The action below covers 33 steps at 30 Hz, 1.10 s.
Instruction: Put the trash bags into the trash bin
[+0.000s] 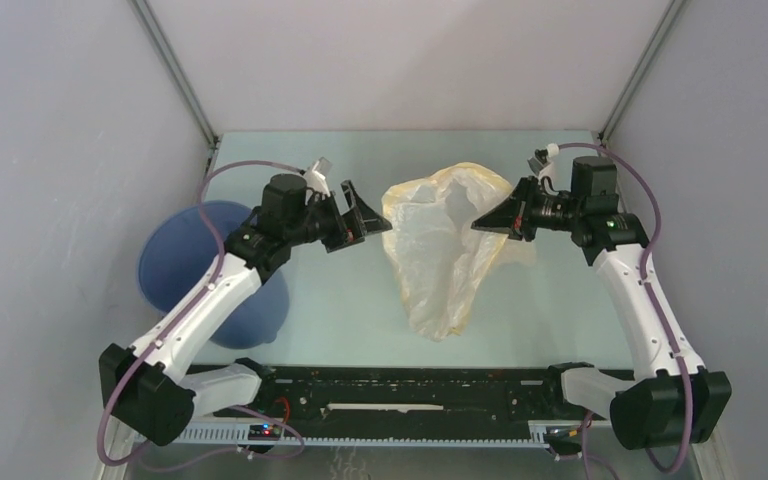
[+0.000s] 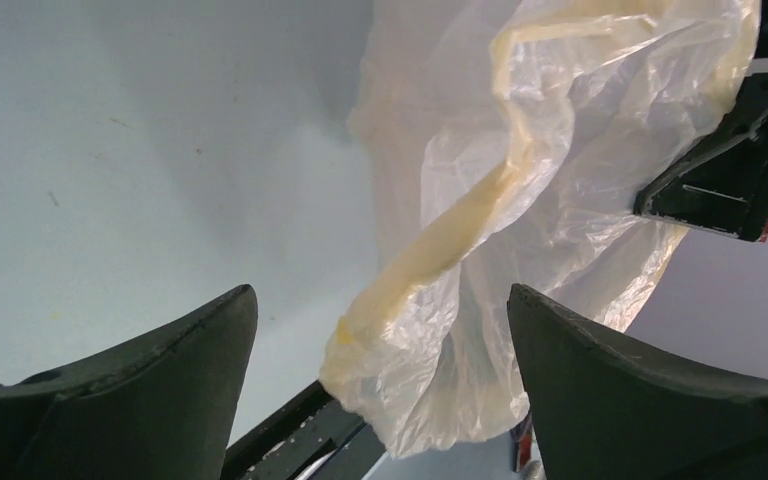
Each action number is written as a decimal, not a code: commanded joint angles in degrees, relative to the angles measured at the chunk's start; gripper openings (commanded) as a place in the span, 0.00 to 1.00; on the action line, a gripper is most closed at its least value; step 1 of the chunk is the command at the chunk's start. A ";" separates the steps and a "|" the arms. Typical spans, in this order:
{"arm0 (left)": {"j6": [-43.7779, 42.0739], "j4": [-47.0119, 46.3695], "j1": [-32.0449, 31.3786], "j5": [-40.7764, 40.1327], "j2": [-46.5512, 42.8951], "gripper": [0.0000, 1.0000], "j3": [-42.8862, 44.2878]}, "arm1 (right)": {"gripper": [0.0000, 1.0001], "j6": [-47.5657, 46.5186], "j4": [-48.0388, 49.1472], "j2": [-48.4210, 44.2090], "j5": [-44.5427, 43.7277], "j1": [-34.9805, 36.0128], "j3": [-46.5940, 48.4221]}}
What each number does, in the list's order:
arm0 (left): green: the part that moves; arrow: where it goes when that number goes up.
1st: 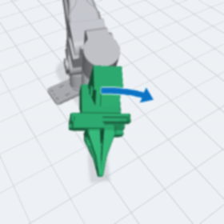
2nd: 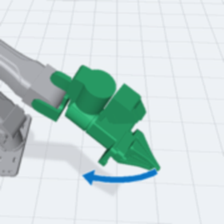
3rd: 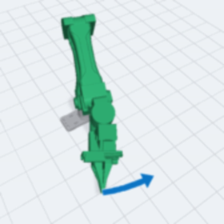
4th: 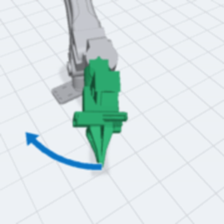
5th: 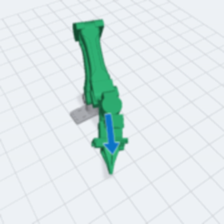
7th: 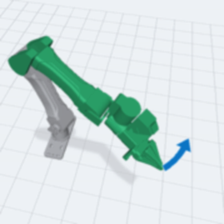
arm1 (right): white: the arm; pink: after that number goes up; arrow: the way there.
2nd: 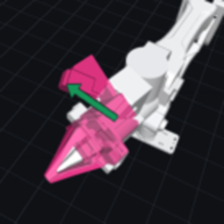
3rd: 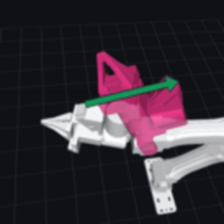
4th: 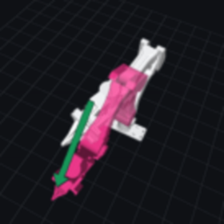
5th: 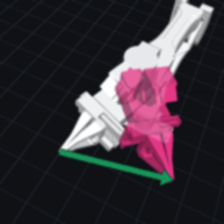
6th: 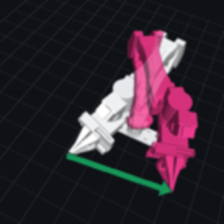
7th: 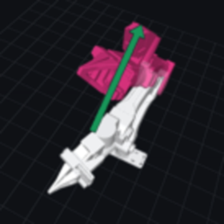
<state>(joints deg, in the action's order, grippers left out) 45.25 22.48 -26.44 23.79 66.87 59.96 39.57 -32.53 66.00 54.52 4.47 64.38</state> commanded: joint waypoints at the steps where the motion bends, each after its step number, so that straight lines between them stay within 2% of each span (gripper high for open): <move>1: 8.61 -13.64 0.04 2.58 -2.47 0.98 -6.08 | 0.00 0.87 -2.05 -2.36 3.08 -0.43 3.91; 5: 12.75 -23.74 -3.53 1.35 -3.15 0.98 -9.06 | 0.00 2.09 -1.69 -2.96 2.95 -0.76 4.18; 8: 13.51 -26.98 -6.33 1.17 -2.68 0.95 -9.84 | 0.00 3.17 -0.78 -3.13 3.28 -0.78 4.18; 12: 15.00 -24.03 -6.69 1.35 -0.30 0.60 -10.63 | 0.00 2.94 -1.83 -3.87 2.93 -0.95 4.18; 14: 12.61 -18.55 -6.43 -0.25 0.80 0.36 -8.86 | 0.00 0.69 -4.84 -4.16 1.70 -0.87 4.18; 16: 10.23 -12.90 -5.70 -3.12 1.48 0.06 -6.57 | 0.00 -3.15 -10.02 -4.06 -0.58 -0.66 4.11; 17: 9.34 -10.11 -4.96 -5.50 1.70 0.01 -5.59 | 0.00 -4.21 -11.87 -4.04 -2.00 -0.17 3.67; 21: 8.80 0.56 -2.08 -14.16 3.19 0.00 -2.70 | 0.00 -4.30 -12.81 -1.83 -12.12 2.27 1.18; 24: 13.96 11.50 3.53 -15.10 10.36 0.00 5.57 | 0.00 -2.17 -15.02 5.03 -26.66 2.91 4.19; 26: 14.65 18.48 6.16 -13.23 17.43 0.00 18.07 | 0.00 -1.68 -15.22 11.02 -29.61 3.45 12.31; 28: 9.68 24.25 5.20 -19.19 22.01 0.00 37.96 | 0.00 -3.29 -20.42 17.26 -29.90 4.42 28.93; 29: 6.21 27.51 3.45 -24.46 23.33 0.00 49.12 | 0.00 -4.82 -24.39 20.00 -30.78 5.44 39.86; 31: -1.02 34.08 -0.60 -33.51 25.06 0.00 70.81 | 0.00 -8.09 -33.85 25.64 -33.62 7.96 68.62; 32: -3.99 35.38 -2.67 -36.29 24.60 0.00 78.68 | 0.00 -9.25 -37.10 28.43 -34.12 9.38 82.36; 33: -6.71 34.55 -4.51 -38.69 22.86 0.00 82.18 | 0.00 -9.56 -38.07 29.90 -34.46 10.73 92.90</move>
<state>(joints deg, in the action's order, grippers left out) 51.35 48.69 -23.53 -0.34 96.88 111.44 35.09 -59.77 95.29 25.23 10.44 112.44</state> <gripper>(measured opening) 0.006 0.007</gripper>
